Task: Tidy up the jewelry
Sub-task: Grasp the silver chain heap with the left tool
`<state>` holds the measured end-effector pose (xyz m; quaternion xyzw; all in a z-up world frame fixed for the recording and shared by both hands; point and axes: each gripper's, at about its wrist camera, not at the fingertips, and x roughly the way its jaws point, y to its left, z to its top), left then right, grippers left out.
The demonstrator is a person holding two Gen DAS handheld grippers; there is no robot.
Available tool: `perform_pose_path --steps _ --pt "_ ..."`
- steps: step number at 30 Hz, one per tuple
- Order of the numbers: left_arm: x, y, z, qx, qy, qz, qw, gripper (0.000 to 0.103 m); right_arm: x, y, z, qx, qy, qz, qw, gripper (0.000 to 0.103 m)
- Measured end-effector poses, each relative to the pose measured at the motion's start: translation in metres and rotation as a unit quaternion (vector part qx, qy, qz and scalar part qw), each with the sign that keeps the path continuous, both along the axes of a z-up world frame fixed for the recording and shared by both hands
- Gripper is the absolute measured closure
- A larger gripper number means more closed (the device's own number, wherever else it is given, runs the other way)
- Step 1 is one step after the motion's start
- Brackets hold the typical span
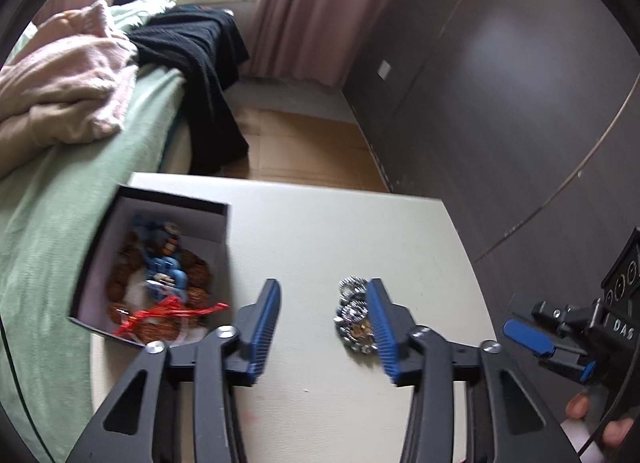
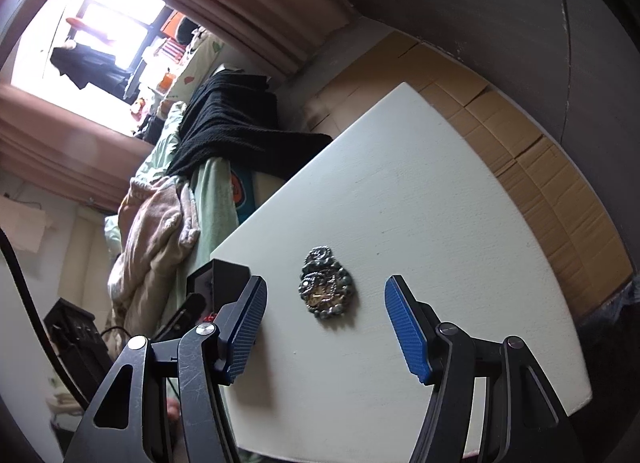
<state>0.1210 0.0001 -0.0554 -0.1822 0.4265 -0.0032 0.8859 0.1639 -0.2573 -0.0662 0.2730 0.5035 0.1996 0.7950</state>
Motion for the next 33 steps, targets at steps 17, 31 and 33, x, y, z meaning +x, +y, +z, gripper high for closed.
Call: perform_pose_path --steps 17,31,33 --pt "0.047 -0.054 -0.043 -0.005 0.071 -0.055 0.9959 0.084 0.018 -0.028 -0.013 0.020 0.037 -0.032 0.999 0.040" --pt "0.050 -0.094 -0.061 0.133 0.093 -0.087 0.9829 0.084 0.025 -0.030 -0.019 0.026 0.049 -0.040 0.998 0.040" --pt "0.050 -0.097 -0.062 0.148 0.092 -0.091 0.9805 0.084 0.026 -0.030 -0.020 0.025 0.050 -0.042 0.998 0.040"
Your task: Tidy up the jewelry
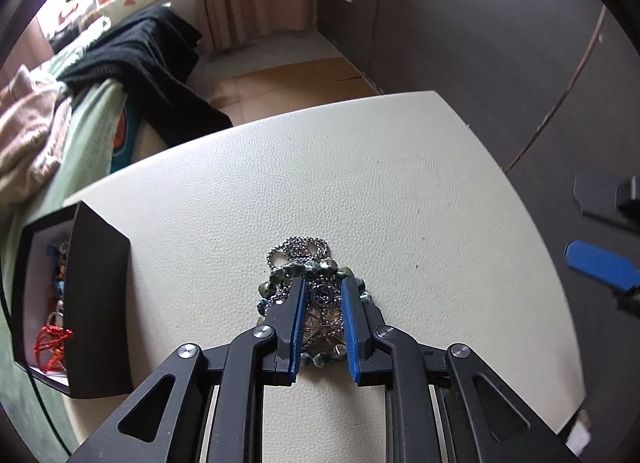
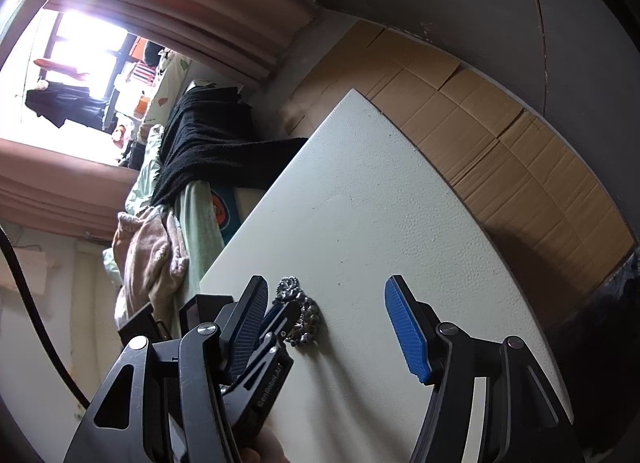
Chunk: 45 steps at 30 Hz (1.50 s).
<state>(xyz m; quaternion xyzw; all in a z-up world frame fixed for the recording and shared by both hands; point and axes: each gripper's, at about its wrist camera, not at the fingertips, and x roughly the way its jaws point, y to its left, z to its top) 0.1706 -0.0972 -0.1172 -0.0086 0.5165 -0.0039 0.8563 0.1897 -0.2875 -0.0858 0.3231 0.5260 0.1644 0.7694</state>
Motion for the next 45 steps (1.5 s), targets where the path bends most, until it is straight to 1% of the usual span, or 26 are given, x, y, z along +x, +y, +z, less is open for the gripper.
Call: perform_pose_path --steps 2,3,6,10,15,17,18,20,21,23,25,33,35,38,42,43,45 --pt "-0.001 0.001 0.000 0.006 -0.003 0.003 1.0000 0.090 -0.001 0.001 0.000 -0.001 0.000 0.000 1.000 0.040" --pt "-0.001 0.004 0.000 0.001 -0.003 0.005 1.0000 0.090 0.000 0.001 0.000 -0.001 0.000 0.001 1.000 0.040" --pt "-0.001 0.017 0.003 -0.035 -0.003 0.016 0.9992 0.091 -0.001 0.006 0.001 -0.008 -0.002 0.007 1.000 0.040" --pt "-0.006 0.034 0.019 -0.075 -0.021 0.031 0.9965 0.091 -0.002 0.013 0.001 -0.016 -0.004 0.017 1.000 0.040" --pt "-0.013 0.050 0.031 -0.104 -0.030 0.039 0.9933 0.091 -0.001 0.025 -0.004 -0.021 -0.003 0.033 0.999 0.040" --pt "-0.017 0.055 0.034 -0.110 -0.035 0.043 0.9924 0.091 0.000 0.033 -0.008 -0.022 -0.001 0.042 0.999 0.040" --pt "-0.018 0.058 0.036 -0.111 -0.037 0.043 0.9922 0.091 0.000 0.037 -0.011 -0.025 -0.001 0.046 0.999 0.043" --pt "-0.020 0.061 0.040 -0.113 -0.043 0.045 0.9916 0.091 0.001 0.046 -0.016 -0.036 0.002 0.056 0.998 0.053" --pt "-0.021 0.063 0.042 -0.115 -0.047 0.046 0.9912 0.091 0.002 0.051 -0.017 -0.039 0.003 0.062 0.997 0.055" --pt "-0.024 0.067 0.046 -0.122 -0.052 0.047 0.9901 0.091 0.002 0.061 -0.022 -0.048 0.006 0.076 0.996 0.066" --pt "-0.025 0.071 0.048 -0.127 -0.053 0.050 0.9892 0.091 0.003 0.071 -0.026 -0.063 0.008 0.084 0.994 0.071" --pt "-0.036 0.097 0.060 -0.143 -0.068 0.067 0.9851 0.091 0.003 0.093 -0.038 -0.108 0.014 0.095 0.989 0.072" --pt "-0.039 0.103 0.063 -0.145 -0.072 0.074 0.9841 0.091 0.004 0.097 -0.041 -0.122 0.015 0.095 0.988 0.075" --pt "-0.045 0.116 0.066 -0.149 -0.076 0.085 0.9822 0.091 0.004 0.104 -0.045 -0.134 0.018 0.097 0.986 0.075" --pt "-0.052 0.128 0.069 -0.151 -0.082 0.098 0.9802 0.091 0.002 0.113 -0.043 -0.163 0.004 0.097 0.982 0.082" --pt "-0.054 0.131 0.070 -0.151 -0.083 0.100 0.9799 0.091 0.000 0.114 -0.042 -0.172 0.000 0.096 0.980 0.085" --pt "-0.058 0.136 0.070 -0.150 -0.085 0.104 0.9795 0.091 0.000 0.114 -0.041 -0.169 -0.005 0.096 0.981 0.091"
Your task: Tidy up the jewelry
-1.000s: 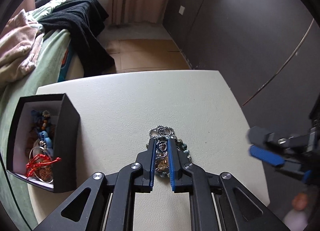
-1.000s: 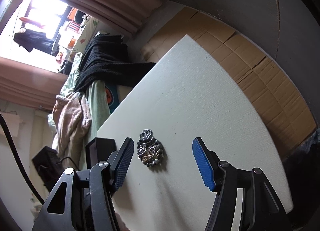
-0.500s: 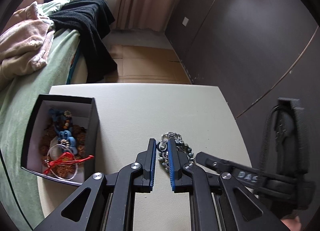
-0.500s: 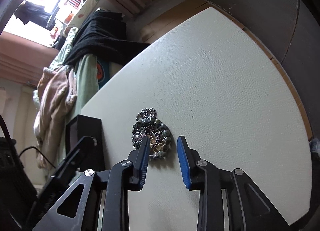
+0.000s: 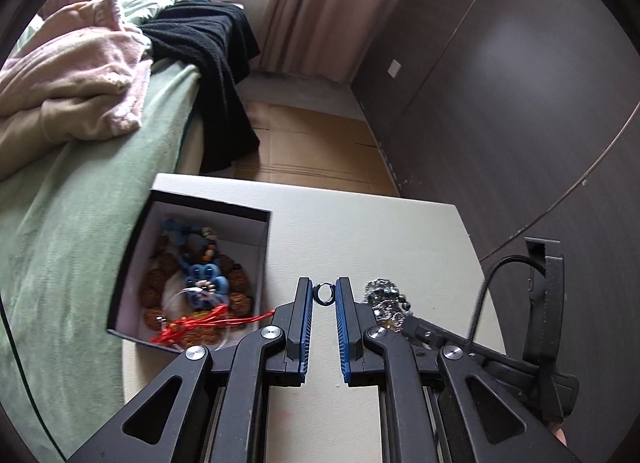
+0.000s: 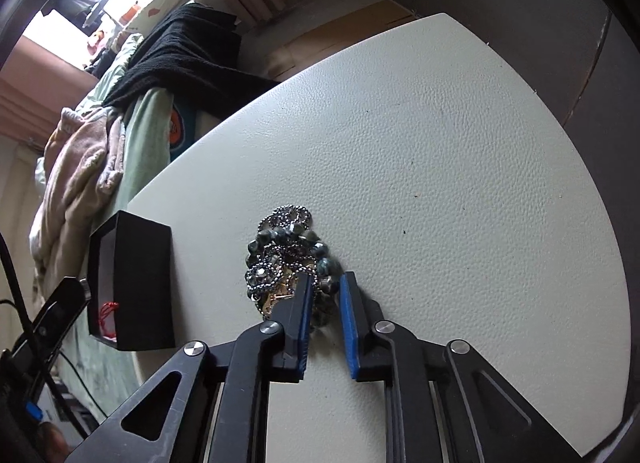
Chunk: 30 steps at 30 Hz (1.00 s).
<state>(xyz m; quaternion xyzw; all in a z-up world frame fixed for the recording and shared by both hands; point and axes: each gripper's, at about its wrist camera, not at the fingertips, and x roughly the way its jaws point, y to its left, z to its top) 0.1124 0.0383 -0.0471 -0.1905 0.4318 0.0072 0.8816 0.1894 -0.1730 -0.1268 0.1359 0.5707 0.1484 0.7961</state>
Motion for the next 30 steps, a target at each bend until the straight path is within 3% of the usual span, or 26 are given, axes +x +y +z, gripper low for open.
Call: perform_pose_path --steps 5,18,24,27,29,30 --pt "-0.012 0.009 0.005 0.001 -0.005 0.010 0.9999 0.091 -0.008 -0.010 0.011 0.042 -0.016 -0.010 0.999 0.091" --pt "-0.029 0.045 0.012 -0.008 -0.014 0.046 0.9988 0.091 -0.035 -0.006 0.058 0.157 -0.070 0.036 0.984 0.091" --pt "-0.025 0.065 0.008 -0.050 -0.012 0.059 0.9969 0.090 -0.042 0.012 0.074 0.184 -0.091 0.055 0.977 0.091" --pt "-0.024 0.078 0.003 -0.063 0.007 0.081 0.9947 0.074 -0.044 0.021 0.082 0.201 -0.100 0.063 0.972 0.091" --pt "-0.026 0.085 0.002 -0.068 0.004 0.096 0.9930 0.056 -0.045 0.028 0.085 0.212 -0.104 0.068 0.969 0.091" --pt "-0.028 0.089 0.003 -0.066 0.000 0.104 0.9924 0.054 -0.046 0.032 0.087 0.218 -0.106 0.072 0.968 0.091"
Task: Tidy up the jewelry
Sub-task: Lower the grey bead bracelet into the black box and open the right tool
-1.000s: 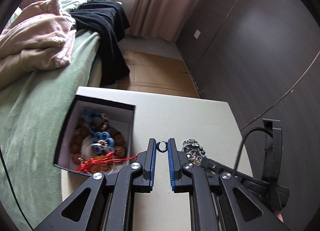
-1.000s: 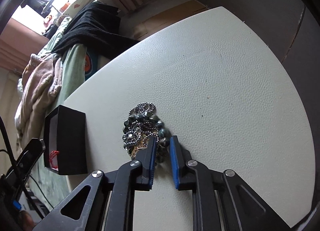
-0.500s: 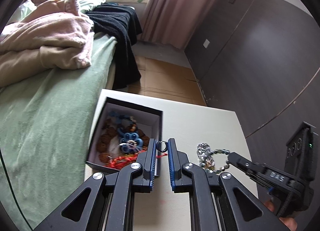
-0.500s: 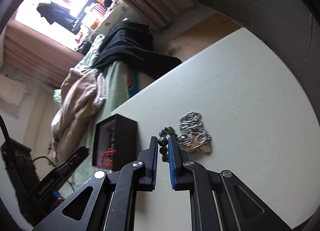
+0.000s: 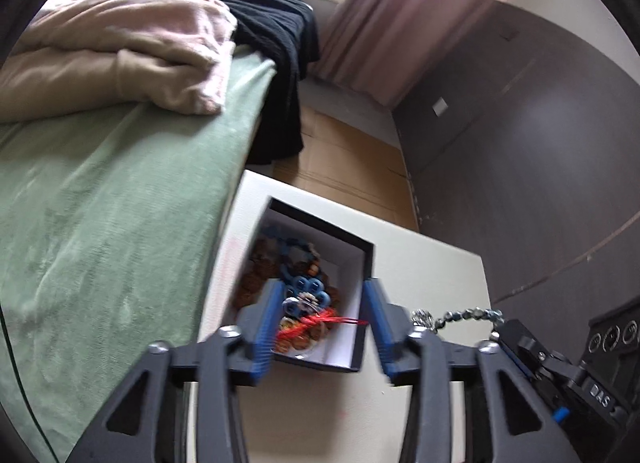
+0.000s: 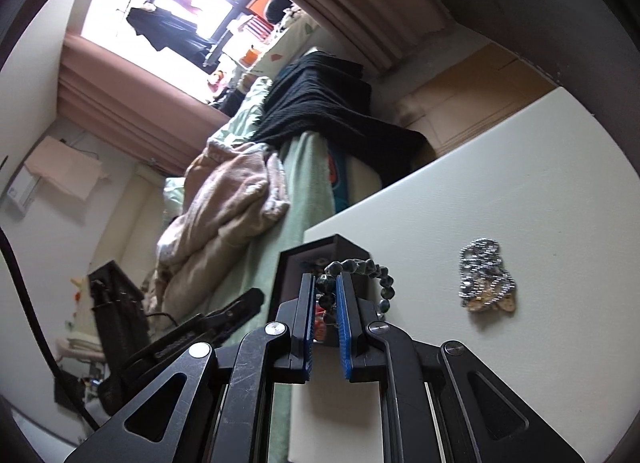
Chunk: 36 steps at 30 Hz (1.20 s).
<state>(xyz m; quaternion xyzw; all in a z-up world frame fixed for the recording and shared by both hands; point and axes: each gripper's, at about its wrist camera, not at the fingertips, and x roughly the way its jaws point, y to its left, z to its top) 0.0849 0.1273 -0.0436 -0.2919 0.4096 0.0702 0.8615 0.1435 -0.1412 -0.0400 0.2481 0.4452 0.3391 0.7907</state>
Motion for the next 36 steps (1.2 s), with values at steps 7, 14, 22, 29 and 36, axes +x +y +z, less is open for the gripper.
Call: perform_pose_path --steps 7,14,22,29,36 --pt "-0.006 0.019 0.006 0.001 -0.006 0.025 0.9997 0.053 -0.007 0.029 0.009 0.029 -0.016 0.041 0.999 0.091" --pt "-0.012 0.038 0.010 -0.007 -0.014 0.050 0.9986 0.053 -0.012 0.061 0.014 0.032 -0.028 0.076 0.996 0.091" --pt "-0.015 0.045 0.012 -0.012 -0.018 0.058 0.9981 0.053 -0.011 0.086 0.003 -0.004 -0.028 0.083 0.996 0.090" --pt "-0.018 0.044 0.014 -0.008 -0.019 0.057 0.9982 0.053 -0.008 0.102 -0.021 -0.020 0.009 0.104 0.994 0.073" --pt "-0.014 0.028 0.016 0.002 -0.018 0.041 0.9990 0.053 -0.005 0.064 -0.016 -0.033 0.005 0.060 0.998 0.073"
